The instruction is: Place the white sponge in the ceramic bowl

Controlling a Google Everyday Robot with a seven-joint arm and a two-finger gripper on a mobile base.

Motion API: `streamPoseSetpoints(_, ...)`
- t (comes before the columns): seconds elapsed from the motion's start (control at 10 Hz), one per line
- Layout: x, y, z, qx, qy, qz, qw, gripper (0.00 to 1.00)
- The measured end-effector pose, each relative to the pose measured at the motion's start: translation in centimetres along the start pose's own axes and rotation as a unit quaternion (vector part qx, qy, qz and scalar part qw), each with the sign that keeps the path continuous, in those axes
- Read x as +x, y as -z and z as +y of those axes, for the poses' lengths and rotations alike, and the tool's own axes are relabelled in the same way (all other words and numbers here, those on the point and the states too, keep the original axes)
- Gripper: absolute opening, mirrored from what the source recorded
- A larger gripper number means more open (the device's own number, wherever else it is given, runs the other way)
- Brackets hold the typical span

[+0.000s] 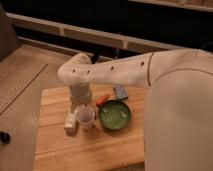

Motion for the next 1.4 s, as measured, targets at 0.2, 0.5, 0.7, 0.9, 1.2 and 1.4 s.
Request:
streamPoseSetpoints(0.2, 0.0, 0.0, 0.0, 0.000, 0.000, 0.000, 1.0000, 0.65)
streamPoseSetpoints(0.5, 0.0, 0.0, 0.0, 0.000, 0.000, 0.000, 1.0000, 0.65)
streamPoseSetpoints(0.7, -0.7, 0.4, -0.4, 0.002, 0.006, -0.013, 0.9999, 0.65)
streamPoseSetpoints(0.9, -3.7, 2.4, -2.4, 0.015, 0.034, -0.061, 0.9974, 0.65)
streamPoseSetpoints(1.2, -9.5, 8.8, -8.0, 0.062, 0.088, -0.166, 0.9802, 0.65)
streamPoseSetpoints(1.4, -9.9, 9.5, -8.2, 0.065, 0.095, -0.175, 0.9778, 0.65)
